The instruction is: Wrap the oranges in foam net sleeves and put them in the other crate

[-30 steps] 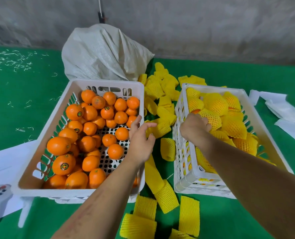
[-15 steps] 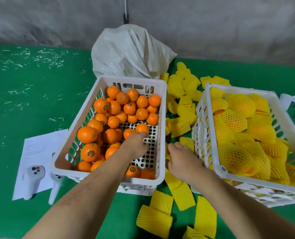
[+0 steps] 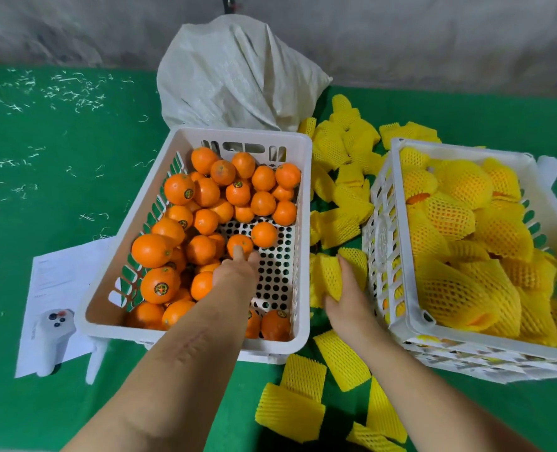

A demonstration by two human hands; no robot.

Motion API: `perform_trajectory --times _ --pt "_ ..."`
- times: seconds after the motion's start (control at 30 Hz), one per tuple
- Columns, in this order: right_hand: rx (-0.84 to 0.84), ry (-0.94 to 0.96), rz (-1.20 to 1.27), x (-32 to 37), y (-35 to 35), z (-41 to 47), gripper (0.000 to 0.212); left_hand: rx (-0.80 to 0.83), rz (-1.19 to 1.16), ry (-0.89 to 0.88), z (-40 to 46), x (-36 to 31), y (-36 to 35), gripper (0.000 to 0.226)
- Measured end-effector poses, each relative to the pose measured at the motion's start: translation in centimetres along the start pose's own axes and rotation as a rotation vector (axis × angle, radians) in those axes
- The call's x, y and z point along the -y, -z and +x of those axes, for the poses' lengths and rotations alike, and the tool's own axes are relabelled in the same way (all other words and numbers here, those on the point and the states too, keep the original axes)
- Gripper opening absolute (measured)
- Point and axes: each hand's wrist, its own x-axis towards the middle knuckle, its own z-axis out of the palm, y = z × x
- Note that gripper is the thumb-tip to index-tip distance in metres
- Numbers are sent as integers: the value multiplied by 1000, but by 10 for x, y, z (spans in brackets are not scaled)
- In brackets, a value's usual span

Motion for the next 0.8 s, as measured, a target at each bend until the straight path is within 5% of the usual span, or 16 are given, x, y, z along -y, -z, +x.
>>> perform_trajectory --times 0.13,0.27,0.33,0.47,0.57,0.67,0.8 --pt "-99 123 304 13 5 2 82 -69 -25 6 4 -1 -2 84" --pt "-198 195 439 25 17 -8 94 -97 -388 -1 -9 -4 13 61" --pt "-226 227 460 27 26 -11 87 -236 -536 0 -21 1 26 69" --pt "-284 134 604 40 39 -18 67 -449 -1298 -205 -69 -4 43 69" --pt "-267 35 959 62 44 -23 74 -309 -1764 -401 -117 -25 40 67" --pt "-70 -91 1251 75 53 -26 77 -126 -2033 -610 -142 -49 24 78" --pt "-29 -129 877 73 61 -31 86 -3 -2135 -713 -150 -59 11 97"
